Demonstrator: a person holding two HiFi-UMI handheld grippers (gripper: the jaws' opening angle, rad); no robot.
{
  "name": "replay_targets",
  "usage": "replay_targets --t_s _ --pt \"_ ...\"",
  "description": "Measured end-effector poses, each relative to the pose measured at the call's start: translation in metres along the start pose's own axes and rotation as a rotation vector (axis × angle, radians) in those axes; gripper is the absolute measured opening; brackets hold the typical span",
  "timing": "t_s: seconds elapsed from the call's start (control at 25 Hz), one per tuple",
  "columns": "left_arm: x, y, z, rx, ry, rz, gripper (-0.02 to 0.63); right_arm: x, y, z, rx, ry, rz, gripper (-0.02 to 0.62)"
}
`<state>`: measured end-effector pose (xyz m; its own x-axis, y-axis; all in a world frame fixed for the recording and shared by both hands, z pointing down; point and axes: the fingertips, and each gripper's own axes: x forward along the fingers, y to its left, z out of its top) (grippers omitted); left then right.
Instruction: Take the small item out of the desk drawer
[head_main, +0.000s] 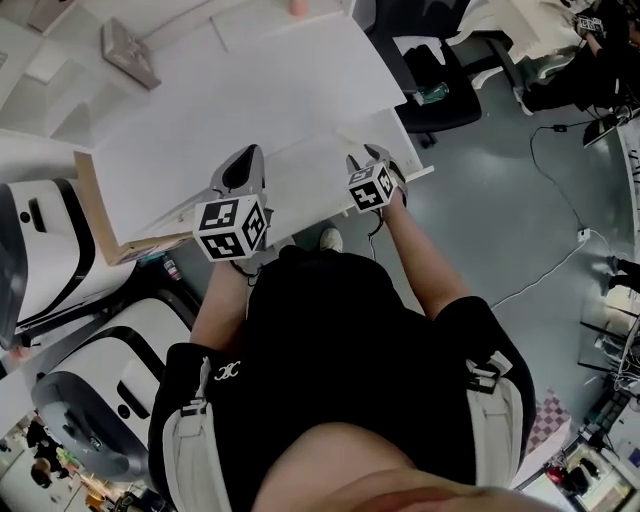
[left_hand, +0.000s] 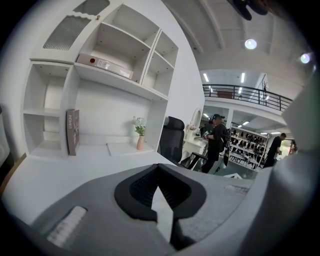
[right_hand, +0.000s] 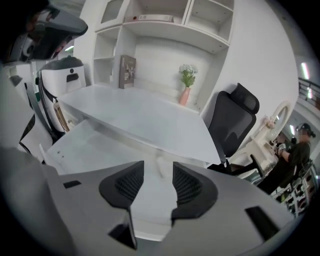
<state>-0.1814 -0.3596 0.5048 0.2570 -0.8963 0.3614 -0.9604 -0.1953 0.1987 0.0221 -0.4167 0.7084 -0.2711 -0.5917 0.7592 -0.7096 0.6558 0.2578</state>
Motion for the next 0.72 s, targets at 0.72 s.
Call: replay_targets --t_s 0.72 --pt "-0.018 0.029 -0.002 -0.005 0.014 0.153 0.014 0.089 -0.013 -0.028 -0.225 0.137 0.064 0.172"
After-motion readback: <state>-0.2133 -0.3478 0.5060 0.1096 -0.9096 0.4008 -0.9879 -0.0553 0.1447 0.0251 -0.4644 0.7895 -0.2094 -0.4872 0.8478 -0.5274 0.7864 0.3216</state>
